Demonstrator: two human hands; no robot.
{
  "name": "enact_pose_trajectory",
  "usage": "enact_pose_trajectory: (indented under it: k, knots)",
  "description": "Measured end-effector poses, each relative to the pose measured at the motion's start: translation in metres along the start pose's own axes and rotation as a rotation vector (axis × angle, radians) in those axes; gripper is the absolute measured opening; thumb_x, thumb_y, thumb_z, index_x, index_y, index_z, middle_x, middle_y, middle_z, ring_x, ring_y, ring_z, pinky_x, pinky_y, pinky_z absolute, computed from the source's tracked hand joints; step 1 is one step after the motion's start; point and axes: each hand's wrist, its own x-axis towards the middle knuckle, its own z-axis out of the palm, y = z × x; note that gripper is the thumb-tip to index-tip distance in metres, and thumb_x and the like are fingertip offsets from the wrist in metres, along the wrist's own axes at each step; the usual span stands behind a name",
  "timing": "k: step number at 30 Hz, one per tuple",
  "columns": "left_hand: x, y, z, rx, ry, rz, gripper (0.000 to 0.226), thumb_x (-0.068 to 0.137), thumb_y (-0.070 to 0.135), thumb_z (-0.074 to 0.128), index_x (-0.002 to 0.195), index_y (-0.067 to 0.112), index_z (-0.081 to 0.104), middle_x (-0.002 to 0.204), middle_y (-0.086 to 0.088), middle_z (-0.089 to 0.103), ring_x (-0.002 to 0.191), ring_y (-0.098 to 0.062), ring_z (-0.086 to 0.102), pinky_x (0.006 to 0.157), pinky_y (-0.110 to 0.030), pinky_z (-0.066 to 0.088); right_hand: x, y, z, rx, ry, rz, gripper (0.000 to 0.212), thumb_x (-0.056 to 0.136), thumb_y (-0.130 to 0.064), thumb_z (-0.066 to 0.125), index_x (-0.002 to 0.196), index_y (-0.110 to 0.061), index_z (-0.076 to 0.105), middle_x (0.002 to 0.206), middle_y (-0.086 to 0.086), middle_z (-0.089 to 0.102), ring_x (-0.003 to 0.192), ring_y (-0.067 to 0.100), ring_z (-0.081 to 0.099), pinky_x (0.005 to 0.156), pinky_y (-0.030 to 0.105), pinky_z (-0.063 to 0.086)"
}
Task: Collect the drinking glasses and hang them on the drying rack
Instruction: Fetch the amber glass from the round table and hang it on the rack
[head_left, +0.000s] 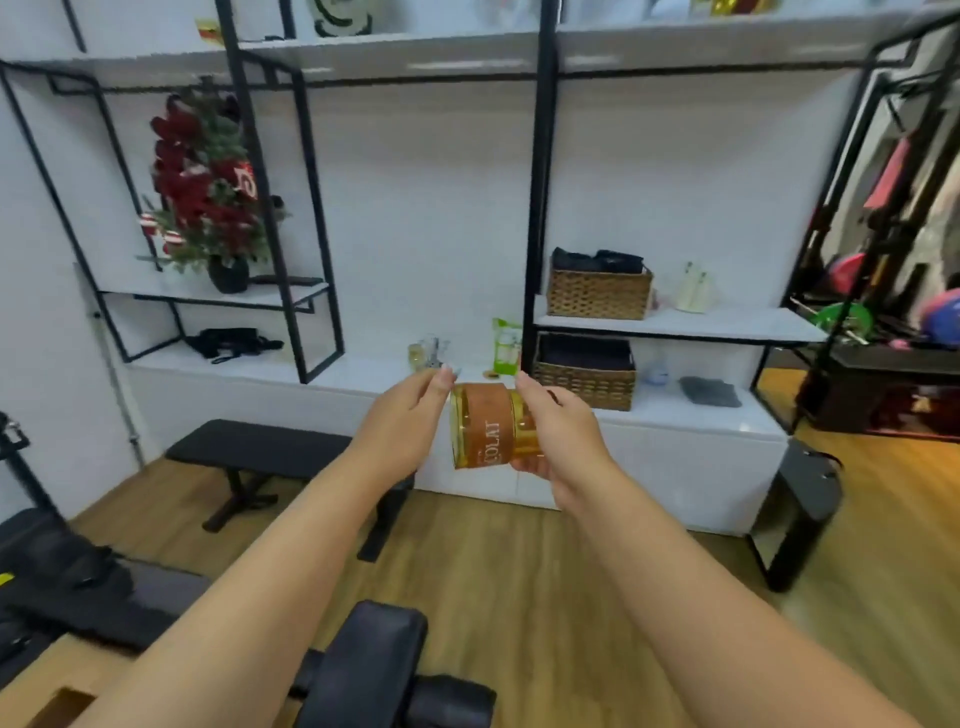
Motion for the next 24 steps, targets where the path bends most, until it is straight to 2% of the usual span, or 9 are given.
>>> enact_pose_trajectory:
  k: [4, 7, 9, 12, 15, 18, 21, 23, 24]
  knots:
    - [0.057, 0.008, 0.065, -0.032, -0.089, 0.031, 0.055, 0.106, 0.062, 0.028, 0.14, 0.032, 0.06, 0.136, 0.008, 0.063, 0.127, -0.016, 0.057, 0.11, -0.047, 0.045, 0.056, 0.014, -0.062, 0.144, 0.086, 0.076, 0.039, 0.094, -0.056, 0.069, 0.111, -0.021, 0.07, 0.092, 0.006, 0.08, 0.073, 0.019, 0.076, 0.052, 0.028, 0.055]
    - [0.1, 0.009, 0.114, -0.058, -0.133, 0.05, 0.051, 0.104, 0.066, 0.029, 0.136, 0.04, 0.06, 0.126, 0.02, 0.063, 0.123, -0.009, 0.057, 0.108, -0.046, 0.047, 0.108, 0.024, -0.103, 0.2, 0.133, 0.106, 0.037, 0.094, -0.055, 0.068, 0.112, -0.022, 0.069, 0.083, 0.002, 0.081, 0.066, 0.014, 0.076, 0.051, 0.027, 0.054]
    - [0.131, 0.011, 0.149, -0.067, -0.145, 0.062, 0.045, 0.103, 0.069, 0.028, 0.127, 0.049, 0.06, 0.115, 0.031, 0.062, 0.116, 0.0, 0.059, 0.103, -0.041, 0.049, 0.146, 0.031, -0.128, 0.221, 0.134, 0.121, 0.037, 0.095, -0.056, 0.067, 0.113, -0.024, 0.069, 0.082, 0.001, 0.082, 0.065, 0.011, 0.077, 0.052, 0.027, 0.055]
    - [0.18, 0.018, 0.2, -0.059, -0.141, 0.053, 0.031, 0.099, 0.074, 0.028, 0.101, 0.067, 0.058, 0.099, 0.045, 0.062, 0.101, 0.016, 0.058, 0.086, -0.028, 0.048, 0.205, 0.036, -0.167, 0.229, 0.113, 0.152, 0.036, 0.094, -0.058, 0.066, 0.112, -0.028, 0.069, 0.081, 0.0, 0.082, 0.067, 0.012, 0.078, 0.054, 0.027, 0.056]
    - [0.23, 0.028, 0.243, -0.052, -0.119, 0.014, 0.028, 0.1, 0.072, 0.028, 0.1, 0.066, 0.055, 0.096, 0.053, 0.058, 0.099, 0.019, 0.057, 0.081, -0.023, 0.044, 0.265, 0.034, -0.202, 0.215, 0.098, 0.193, 0.035, 0.093, -0.059, 0.067, 0.112, -0.03, 0.069, 0.082, 0.0, 0.081, 0.073, 0.016, 0.08, 0.057, 0.028, 0.057]
    - [0.279, 0.028, 0.273, -0.053, -0.073, -0.026, 0.039, 0.095, 0.078, 0.025, 0.11, 0.06, 0.057, 0.1, 0.046, 0.062, 0.103, 0.019, 0.057, 0.085, -0.025, 0.047, 0.328, 0.024, -0.228, 0.208, 0.079, 0.215, 0.035, 0.094, -0.058, 0.067, 0.113, -0.029, 0.069, 0.089, 0.005, 0.082, 0.082, 0.02, 0.078, 0.057, 0.029, 0.058]
    - [0.322, 0.014, 0.29, -0.04, -0.043, -0.057, 0.068, 0.09, 0.081, 0.024, 0.136, 0.044, 0.058, 0.119, 0.031, 0.062, 0.119, 0.0, 0.059, 0.104, -0.036, 0.049, 0.386, 0.018, -0.238, 0.237, 0.049, 0.259, 0.032, 0.094, -0.056, 0.07, 0.112, -0.03, 0.067, 0.102, 0.009, 0.079, 0.091, 0.024, 0.076, 0.057, 0.029, 0.058]
    - [0.351, 0.004, 0.295, -0.021, -0.023, -0.078, 0.07, 0.095, 0.077, 0.025, 0.144, 0.038, 0.056, 0.133, 0.019, 0.063, 0.127, -0.008, 0.057, 0.11, -0.04, 0.046, 0.421, 0.019, -0.236, 0.275, 0.033, 0.294, 0.034, 0.093, -0.056, 0.072, 0.114, -0.031, 0.066, 0.105, 0.009, 0.078, 0.095, 0.025, 0.076, 0.058, 0.03, 0.059]
    - [0.366, -0.003, 0.297, -0.02, -0.008, -0.091, 0.068, 0.096, 0.076, 0.026, 0.143, 0.039, 0.055, 0.133, 0.019, 0.063, 0.128, -0.009, 0.057, 0.109, -0.039, 0.046, 0.439, 0.021, -0.233, 0.291, 0.024, 0.309, 0.035, 0.092, -0.056, 0.072, 0.115, -0.03, 0.066, 0.102, 0.009, 0.08, 0.095, 0.025, 0.076, 0.058, 0.03, 0.059]
